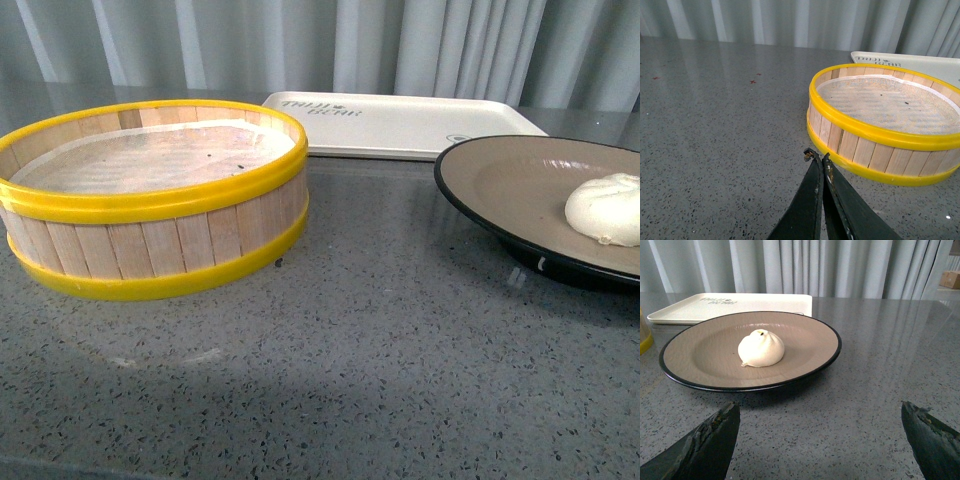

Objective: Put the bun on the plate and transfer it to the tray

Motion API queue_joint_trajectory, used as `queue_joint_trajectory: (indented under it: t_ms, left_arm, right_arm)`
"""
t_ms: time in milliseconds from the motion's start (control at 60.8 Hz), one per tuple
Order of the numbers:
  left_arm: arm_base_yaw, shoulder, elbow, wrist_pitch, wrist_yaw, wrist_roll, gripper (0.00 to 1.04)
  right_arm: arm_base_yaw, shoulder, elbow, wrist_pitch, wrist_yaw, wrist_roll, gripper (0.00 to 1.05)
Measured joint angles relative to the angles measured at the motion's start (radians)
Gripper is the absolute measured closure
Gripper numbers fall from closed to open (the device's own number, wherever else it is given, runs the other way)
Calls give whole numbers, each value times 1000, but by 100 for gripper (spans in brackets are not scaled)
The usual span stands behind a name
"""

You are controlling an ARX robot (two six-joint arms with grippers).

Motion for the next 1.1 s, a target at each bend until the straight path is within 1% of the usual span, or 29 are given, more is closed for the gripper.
queue_joint_trajectory:
  t_ms: [247,674,707,740,773,822,1003,1102]
  left_arm:
    - [0,-98,-62,-36,1,0,101]
    - [0,-238,-106,-99,2,0,101]
    - [0,-267,-106,-129,2,0,101]
    - [0,-335,-106,-229,5,0,101]
    - [0,-367,-106,-265,3,0,101]
    - [0,-408,-106,-275,3,0,101]
    - [0,-411,-106,-281,3,0,101]
    - [0,-411,-106,-281,3,0,83]
  right_arm:
    - [0,0,0,0,0,0,8]
    - [0,0,0,0,0,0,8]
    - [0,0,0,0,0,0,8]
    - [0,0,0,0,0,0,8]
    - [0,0,0,0,0,0,8]
    - [0,0,0,0,0,0,8]
    - [0,0,0,0,0,0,8]
    - [0,0,0,0,0,0,8]
